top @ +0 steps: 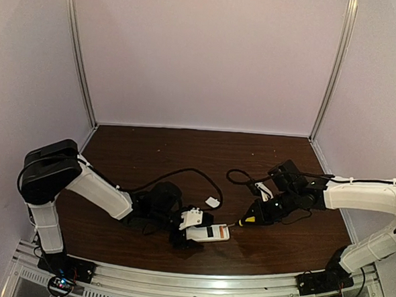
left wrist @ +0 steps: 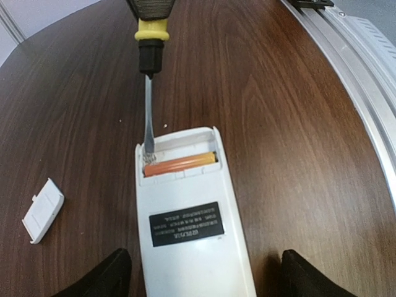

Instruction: Unload the batteries from the remote control

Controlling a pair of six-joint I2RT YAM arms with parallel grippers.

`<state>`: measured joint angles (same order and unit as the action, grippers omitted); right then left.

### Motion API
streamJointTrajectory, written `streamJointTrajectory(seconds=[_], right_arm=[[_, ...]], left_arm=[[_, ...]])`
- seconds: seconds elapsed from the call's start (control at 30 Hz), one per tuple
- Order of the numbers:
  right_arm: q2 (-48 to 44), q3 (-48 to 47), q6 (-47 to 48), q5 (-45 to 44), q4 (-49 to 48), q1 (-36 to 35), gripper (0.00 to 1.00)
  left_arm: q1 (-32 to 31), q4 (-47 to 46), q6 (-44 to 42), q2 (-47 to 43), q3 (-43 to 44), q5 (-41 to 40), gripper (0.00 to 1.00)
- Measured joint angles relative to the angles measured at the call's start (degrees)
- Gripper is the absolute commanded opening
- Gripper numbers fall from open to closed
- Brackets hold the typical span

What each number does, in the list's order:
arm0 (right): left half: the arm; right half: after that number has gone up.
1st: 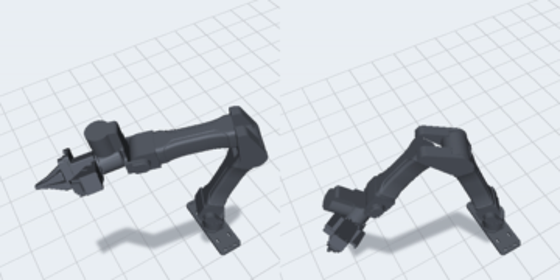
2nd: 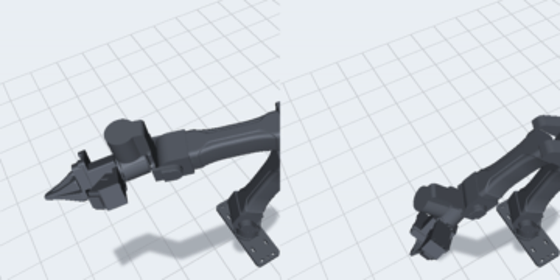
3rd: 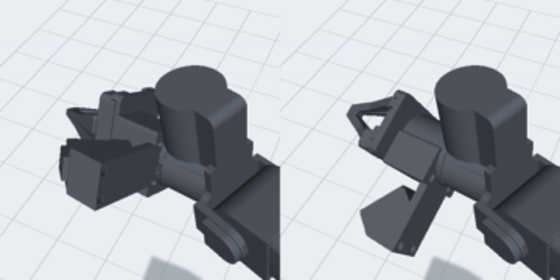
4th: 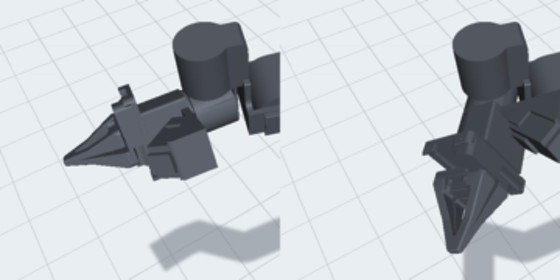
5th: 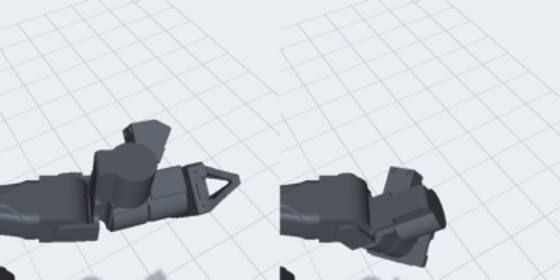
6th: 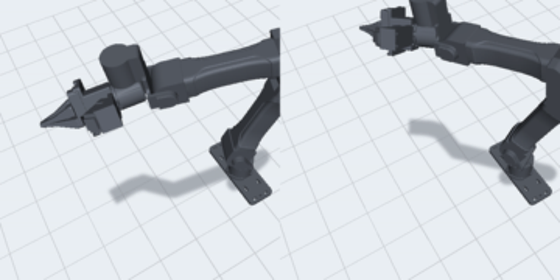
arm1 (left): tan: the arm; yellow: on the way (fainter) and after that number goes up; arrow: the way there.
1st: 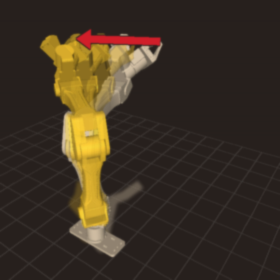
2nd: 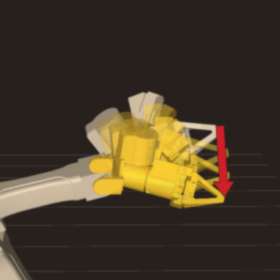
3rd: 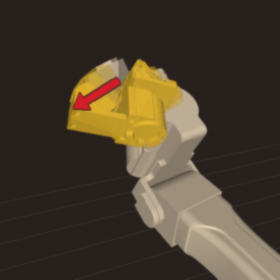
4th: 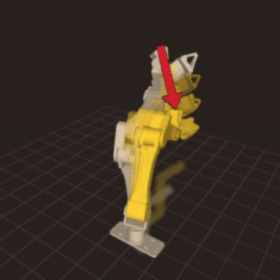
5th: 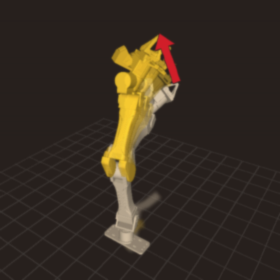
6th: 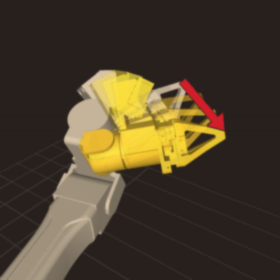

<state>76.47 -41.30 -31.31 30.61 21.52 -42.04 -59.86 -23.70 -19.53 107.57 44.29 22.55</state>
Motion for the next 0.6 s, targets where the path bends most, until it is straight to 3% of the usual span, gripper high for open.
streamJointTrajectory(seconds=[0.37, 0.6], right_arm=[[-1.16, -1.03, 0.07, -0.85, 2.91, -0.04, 0.00], [-0.24, -0.92, -0.20, 0.52, 0.48, -0.07, 0.00]], left_arm=[[0.00, 1.70, 0.11, 0.04, 2.67, -0.04, 0.70], [0.00, 2.67, 0.13, 2.08, 4.63, 0.57, 0.71]])
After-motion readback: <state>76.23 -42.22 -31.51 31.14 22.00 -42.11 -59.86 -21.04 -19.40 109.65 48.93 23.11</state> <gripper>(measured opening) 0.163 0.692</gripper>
